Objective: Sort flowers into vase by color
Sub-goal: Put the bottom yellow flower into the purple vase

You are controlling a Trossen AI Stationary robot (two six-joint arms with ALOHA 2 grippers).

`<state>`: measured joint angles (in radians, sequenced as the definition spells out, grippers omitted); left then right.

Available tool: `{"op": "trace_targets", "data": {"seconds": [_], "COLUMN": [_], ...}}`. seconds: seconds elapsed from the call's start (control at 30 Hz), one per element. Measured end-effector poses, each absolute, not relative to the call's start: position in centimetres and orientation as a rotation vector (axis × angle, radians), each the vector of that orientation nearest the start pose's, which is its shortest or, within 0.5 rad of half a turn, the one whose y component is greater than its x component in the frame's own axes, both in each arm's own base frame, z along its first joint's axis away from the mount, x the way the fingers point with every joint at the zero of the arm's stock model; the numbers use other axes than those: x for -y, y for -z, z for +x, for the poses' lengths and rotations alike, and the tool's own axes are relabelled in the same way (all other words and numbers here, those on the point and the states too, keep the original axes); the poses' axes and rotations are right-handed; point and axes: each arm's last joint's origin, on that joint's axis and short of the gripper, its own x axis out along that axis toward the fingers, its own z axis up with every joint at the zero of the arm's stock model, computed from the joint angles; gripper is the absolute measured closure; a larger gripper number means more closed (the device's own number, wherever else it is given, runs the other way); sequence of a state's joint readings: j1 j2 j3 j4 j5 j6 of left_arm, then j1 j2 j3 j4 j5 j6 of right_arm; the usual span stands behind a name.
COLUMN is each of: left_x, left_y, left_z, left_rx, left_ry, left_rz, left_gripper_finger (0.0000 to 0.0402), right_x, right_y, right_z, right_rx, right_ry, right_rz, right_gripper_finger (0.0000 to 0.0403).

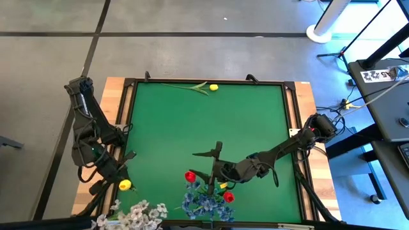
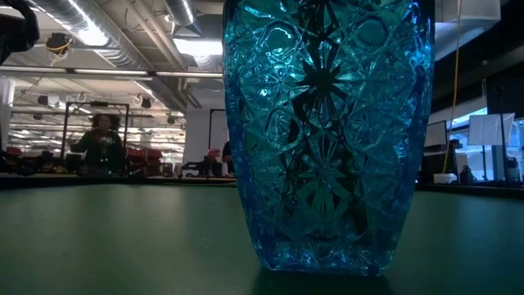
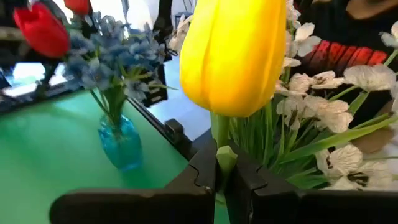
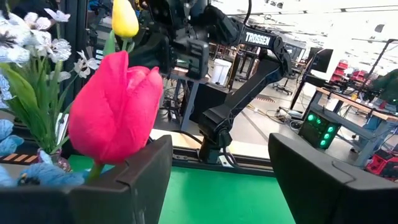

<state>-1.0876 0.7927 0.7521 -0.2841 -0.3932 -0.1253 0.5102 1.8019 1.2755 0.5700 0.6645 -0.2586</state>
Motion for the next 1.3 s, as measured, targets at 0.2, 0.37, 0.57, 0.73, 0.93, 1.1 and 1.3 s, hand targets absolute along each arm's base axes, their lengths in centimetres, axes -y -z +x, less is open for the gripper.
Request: {"op": "trace_targets", "data": {"seconds": [0.2,0.37,0.57,0.73,0.93,1.1,1.3], "left_x": [14.9,14.8,14.7,13.8,13.6,13.6,13.9], "left_y": [-31.4,-31.2,-30.9,-31.2,-31.1,-31.1,-31.1], "left_z": [8.9,9.0,9.1,8.7,8.5,8.4,8.5], "left_rx": [-0.244,-0.258,-0.276,-0.263,-0.282,-0.288,-0.283], "left_ry": [0.747,0.675,0.654,0.628,0.658,0.667,0.671], "left_rz": [0.147,0.161,0.175,0.196,0.195,0.172,0.163], "left_gripper_finger": [0.0392,0.0392,0.0392,0.0392,0.0392,0.0392,0.0392], "right_x": [-18.1,-17.1,-16.9,-16.9,-16.8,-16.4,-16.3], "right_y": [-29.4,-30.2,-30.1,-29.9,-29.8,-29.8,-29.8], "right_z": [36.7,36.3,36.3,36.3,36.3,36.5,36.5], "right_rx": [-0.028,-0.056,-0.078,-0.09,-0.1,-0.105,-0.104], "right_ry": [0.209,0.224,0.228,0.227,0.229,0.241,0.242], "right_rz": [-0.22,-0.183,-0.181,-0.182,-0.168,-0.163,-0.162], "right_gripper_finger": [0.0139,0.0139,0.0139,0.0139,0.0139,0.0139,0.0139]}}
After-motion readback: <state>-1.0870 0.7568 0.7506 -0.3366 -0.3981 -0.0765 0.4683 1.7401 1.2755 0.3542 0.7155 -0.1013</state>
